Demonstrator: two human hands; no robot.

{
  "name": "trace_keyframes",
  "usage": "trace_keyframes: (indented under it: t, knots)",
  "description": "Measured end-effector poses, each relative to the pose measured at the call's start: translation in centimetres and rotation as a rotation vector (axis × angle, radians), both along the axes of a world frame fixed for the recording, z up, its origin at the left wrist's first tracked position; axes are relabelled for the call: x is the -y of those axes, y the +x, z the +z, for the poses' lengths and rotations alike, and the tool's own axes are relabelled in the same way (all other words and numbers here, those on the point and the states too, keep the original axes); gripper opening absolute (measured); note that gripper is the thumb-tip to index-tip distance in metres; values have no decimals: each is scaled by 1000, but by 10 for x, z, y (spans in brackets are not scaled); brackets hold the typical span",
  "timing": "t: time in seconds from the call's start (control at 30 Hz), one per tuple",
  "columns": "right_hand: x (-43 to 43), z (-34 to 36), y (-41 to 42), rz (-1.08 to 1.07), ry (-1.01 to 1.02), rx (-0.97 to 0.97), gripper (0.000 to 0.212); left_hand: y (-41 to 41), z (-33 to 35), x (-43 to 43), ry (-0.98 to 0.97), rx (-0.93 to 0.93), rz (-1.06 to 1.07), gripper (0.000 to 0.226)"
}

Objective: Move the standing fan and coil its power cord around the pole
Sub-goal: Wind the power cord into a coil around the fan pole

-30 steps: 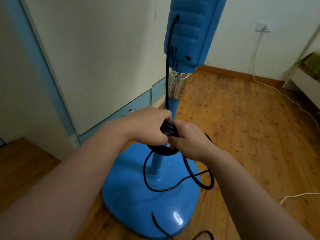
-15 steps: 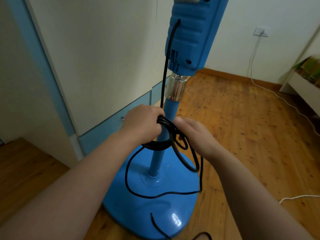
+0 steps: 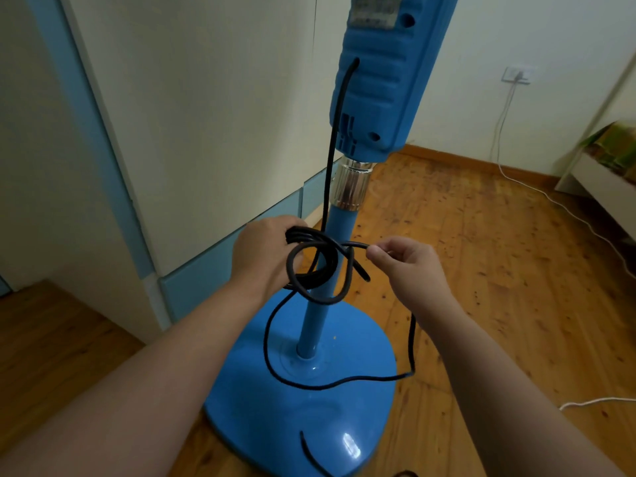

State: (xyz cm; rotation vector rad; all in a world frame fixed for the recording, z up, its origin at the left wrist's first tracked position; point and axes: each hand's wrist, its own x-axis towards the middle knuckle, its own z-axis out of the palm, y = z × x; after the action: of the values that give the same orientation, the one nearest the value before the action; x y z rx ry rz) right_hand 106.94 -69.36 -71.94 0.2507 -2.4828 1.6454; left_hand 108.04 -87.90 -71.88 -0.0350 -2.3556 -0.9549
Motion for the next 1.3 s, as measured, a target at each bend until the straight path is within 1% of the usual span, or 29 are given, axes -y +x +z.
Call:
trace_keyframes:
  t: [0.1, 0.17, 0.23, 0.33, 0.4, 0.47, 0.53, 0.6, 0.63, 0.67, 0.7, 0.73, 0.77, 0.8, 0.87, 0.93, 1.0, 1.1, 1.2, 1.3]
  knots:
    - [-4, -2, -4, -101, 45, 13, 21, -1, -1, 2, 141, -47, 33, 25]
    - [-7, -3, -6, -145, 72, 40, 20, -4, -1, 3, 254, -30, 87, 32]
    - [-8, -4, -7, -165, 111, 91, 18, -6, -2, 3, 312, -12, 105, 36]
    - [-8, -5, -7, -140, 264, 119, 17, -6, -4, 2, 306, 7, 69, 32]
    - [-7, -5, -6, -68, 348, 60, 14, -7, -5, 2, 277, 9, 82, 31]
    - [-2, -3, -3, 43, 366, -63, 34, -6, -4, -1, 234, 13, 81, 32]
    - [7, 2, 3, 157, 328, -207, 50, -5, -4, -7, 216, 32, 74, 32]
    - [14, 8, 9, 226, 164, -244, 58, -6, -4, -10, 227, 47, 101, 30]
    - [15, 11, 11, 243, 42, -223, 56, -7, -4, -11, 236, 56, 117, 28]
    - [17, 15, 13, 248, -52, -204, 50, -8, -4, -11, 250, 68, 131, 26]
    - [18, 16, 15, 254, -98, -218, 39, -9, -4, -11, 265, 82, 141, 24]
    - [19, 18, 16, 252, -47, -274, 25, -10, -4, -10, 276, 94, 150, 24]
    - [20, 18, 17, 243, 25, -321, 14, -10, -5, -10, 281, 105, 156, 24]
    - [20, 16, 17, 228, 80, -356, 23, -11, -5, -10, 283, 117, 159, 25]
    - [20, 14, 16, 187, 87, -370, 45, -11, -5, -10, 302, 135, 157, 27]
    - [19, 15, 15, 150, 70, -345, 56, -12, -6, -8, 344, 141, 165, 30]
    - [17, 16, 13, 127, 73, -285, 60, -14, -7, -5, 380, 144, 176, 30]
    - [15, 20, 12, 122, 172, -208, 62, -16, -6, 3, 461, 135, 180, 29]
    - [14, 25, 12, 105, 373, -181, 57, -17, -5, 7, 483, 121, 183, 29]
    - [17, 29, 11, 49, 656, -235, 58, -18, -7, 5, 526, 140, 179, 18]
